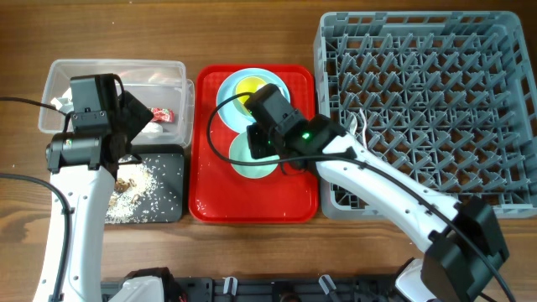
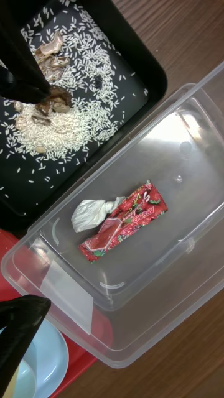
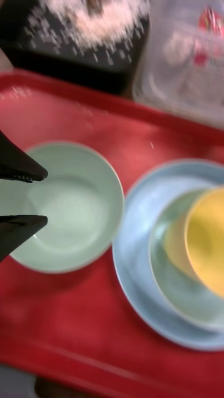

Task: Sort waste into correct bins and load items into the dishwasher rack
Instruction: 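Grip the pale green bowl rim with the right gripper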

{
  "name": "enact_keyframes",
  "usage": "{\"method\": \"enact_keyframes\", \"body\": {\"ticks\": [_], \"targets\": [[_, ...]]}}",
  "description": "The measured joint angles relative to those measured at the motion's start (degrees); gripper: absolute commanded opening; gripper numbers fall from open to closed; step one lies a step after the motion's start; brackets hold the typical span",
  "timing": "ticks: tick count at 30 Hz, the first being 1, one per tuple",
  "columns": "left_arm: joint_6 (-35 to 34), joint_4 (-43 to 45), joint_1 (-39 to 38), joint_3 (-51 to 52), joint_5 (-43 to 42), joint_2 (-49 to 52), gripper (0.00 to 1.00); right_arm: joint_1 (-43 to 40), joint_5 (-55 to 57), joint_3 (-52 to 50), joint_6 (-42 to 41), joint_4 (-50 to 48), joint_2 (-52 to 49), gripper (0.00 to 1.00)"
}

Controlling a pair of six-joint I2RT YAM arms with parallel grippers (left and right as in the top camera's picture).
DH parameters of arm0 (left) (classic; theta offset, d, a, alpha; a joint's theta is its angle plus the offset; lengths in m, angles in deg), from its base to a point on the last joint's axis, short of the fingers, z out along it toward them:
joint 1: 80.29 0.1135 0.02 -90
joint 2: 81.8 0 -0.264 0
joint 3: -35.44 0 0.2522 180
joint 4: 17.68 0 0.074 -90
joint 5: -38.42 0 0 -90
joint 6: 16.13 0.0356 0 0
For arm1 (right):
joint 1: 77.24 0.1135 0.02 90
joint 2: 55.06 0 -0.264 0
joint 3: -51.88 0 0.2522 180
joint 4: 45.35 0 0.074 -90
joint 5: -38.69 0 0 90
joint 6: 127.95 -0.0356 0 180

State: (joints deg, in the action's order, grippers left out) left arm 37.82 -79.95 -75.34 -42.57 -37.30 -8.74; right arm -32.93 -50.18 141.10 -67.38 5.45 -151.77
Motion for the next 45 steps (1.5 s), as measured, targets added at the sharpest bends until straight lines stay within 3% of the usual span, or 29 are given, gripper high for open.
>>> {"method": "enact_keyframes", "body": {"ticks": [4, 8, 20, 35, 45], "targets": [[0.0, 0.0, 0.0, 0.0, 0.0, 0.0, 1.0, 0.5, -5.2, 0.0, -0.1, 0.0, 0.2, 0.21], [0.0, 0.0, 0.0, 0.0, 0.0, 0.0, 1.0, 2.6, -7.6, 0.0, 0.3, -1.1, 0.2, 0.29], [0.0, 0.0, 0.0, 0.0, 0.0, 0.0, 1.0, 9.0, -7.1, 0.0, 5.6, -4.5, 0.1, 0.38], [0.0, 0.0, 0.0, 0.0, 0.0, 0.0, 1.0, 9.2, -2.7, 0.0, 6.6, -4.7, -10.7, 0.38], [0.0, 0.0, 0.0, 0.0, 0.0, 0.0, 1.0, 9.2, -2.0, 0.0, 7.3, -3.6, -12.6, 0.37]]}}
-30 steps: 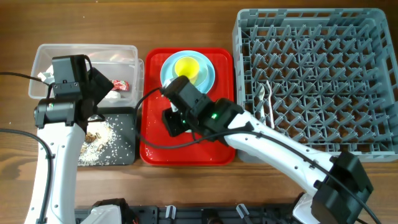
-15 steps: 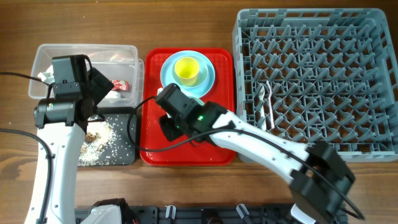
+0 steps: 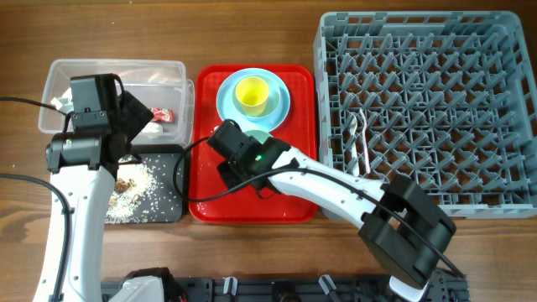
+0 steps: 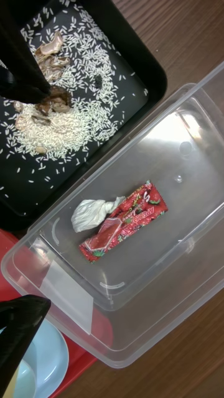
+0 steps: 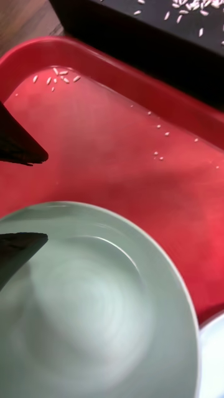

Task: Sort waste into correct bins and load items into the dishwasher rack
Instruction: 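Grip the pale green bowl rim with the right gripper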

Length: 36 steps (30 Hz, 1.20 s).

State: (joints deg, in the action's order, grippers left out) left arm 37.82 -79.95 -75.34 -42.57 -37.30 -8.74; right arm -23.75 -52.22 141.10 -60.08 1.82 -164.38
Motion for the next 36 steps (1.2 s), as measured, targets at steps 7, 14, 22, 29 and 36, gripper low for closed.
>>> {"method": "enact_keyframes", "body": {"ticks": [7, 14, 22, 29, 36], "targets": [[0.0, 0.0, 0.0, 0.0, 0.0, 0.0, 1.0, 0.0, 0.1, 0.0, 0.4, 0.9, 0.0, 0.33], [0.0, 0.0, 0.0, 0.0, 0.0, 0.0, 1.0, 0.0, 0.1, 0.0, -0.5, 2.3, 0.0, 0.39], [0.0, 0.0, 0.0, 0.0, 0.0, 0.0, 1.0, 0.0, -2.4, 0.0, -3.6, 1.0, 0.0, 0.4], [0.0, 0.0, 0.0, 0.0, 0.0, 0.0, 1.0, 0.0, -0.3, 0.0, -2.9, 1.0, 0.0, 0.4], [0.0, 0.0, 0.0, 0.0, 0.0, 0.0, 1.0, 0.0, 0.0, 0.0, -0.7, 1.0, 0.0, 0.4]]}}
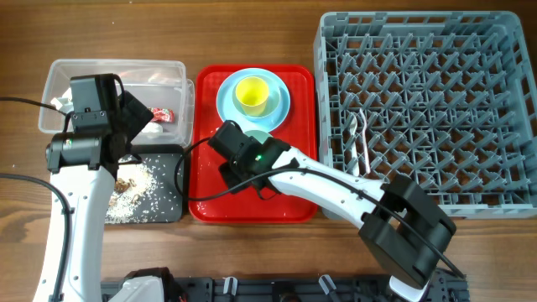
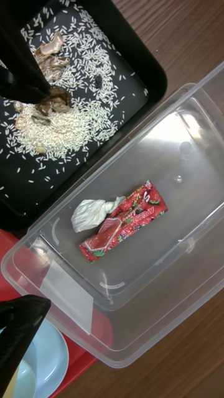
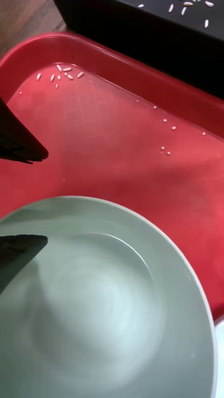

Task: Sort waste into correct bins and load items into the dishwasher rack
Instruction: 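Grip the pale green bowl rim with the right gripper, then lift the green bowl and carry it right into the rack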

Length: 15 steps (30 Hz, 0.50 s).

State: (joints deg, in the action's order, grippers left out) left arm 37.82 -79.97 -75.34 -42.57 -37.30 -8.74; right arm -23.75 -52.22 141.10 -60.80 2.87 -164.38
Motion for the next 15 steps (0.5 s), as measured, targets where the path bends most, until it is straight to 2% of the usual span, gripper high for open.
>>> {"method": "enact_keyframes", "body": {"ticks": [9, 15], "targets": [[0.0, 0.0, 0.0, 0.0, 0.0, 0.0, 1.0, 0.0, 0.4, 0.0, 1.7, -0.2, -2.7, 0.37], [0.0, 0.0, 0.0, 0.0, 0.0, 0.0, 1.0, 0.0, 0.6, 0.0, 2.5, -0.2, -4.3, 0.11]]}}
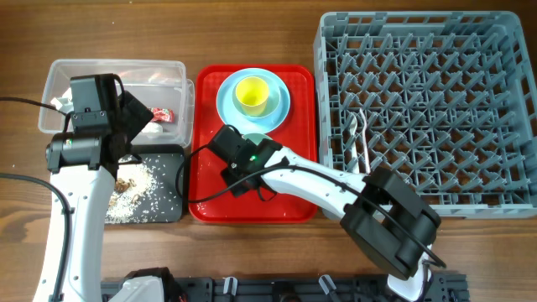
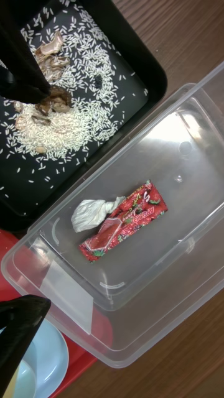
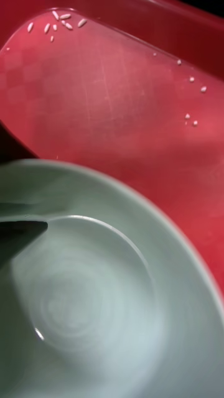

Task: Sort waste into correct bins and load items into the dishwasher rack
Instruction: 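Lift the green bowl and carry it right into the rack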

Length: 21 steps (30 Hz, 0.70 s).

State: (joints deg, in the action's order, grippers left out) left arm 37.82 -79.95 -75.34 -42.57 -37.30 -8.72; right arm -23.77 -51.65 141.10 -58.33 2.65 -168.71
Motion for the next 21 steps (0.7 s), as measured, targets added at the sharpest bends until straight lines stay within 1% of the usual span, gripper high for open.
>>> {"method": "enact_keyframes", "body": {"ticks": [1, 2, 6, 10, 13, 17, 21], "targets": [[0.0, 0.0, 0.0, 0.0, 0.0, 0.0, 1.0, 0.0, 0.0, 0.0, 0.3, 0.0, 0.0, 0.06], [0.0, 0.0, 0.0, 0.0, 0.0, 0.0, 1.0, 0.0, 0.2, 0.0, 0.4, 0.2, 0.0, 0.04], [0.0, 0.0, 0.0, 0.0, 0.0, 0.0, 1.0, 0.0, 1.8, 0.0, 1.0, 0.7, 2.0, 0.04], [0.0, 0.0, 0.0, 0.0, 0.0, 0.0, 1.0, 0.0, 1.4, 0.0, 0.9, 0.7, 6.1, 0.04], [0.0, 0.0, 0.0, 0.0, 0.0, 0.0, 1.0, -0.1, 1.0, 0.0, -0.4, 1.5, 10.7, 0.04], [0.0, 0.0, 0.0, 0.0, 0.0, 0.0, 1.0, -1.6, -1.5, 0.0, -2.3, 2.3, 19.3, 0.04], [0.0, 0.0, 0.0, 0.0, 0.0, 0.0, 1.0, -8.3, -9.7, 0.0, -3.8, 2.4, 27.5, 0.04]]}}
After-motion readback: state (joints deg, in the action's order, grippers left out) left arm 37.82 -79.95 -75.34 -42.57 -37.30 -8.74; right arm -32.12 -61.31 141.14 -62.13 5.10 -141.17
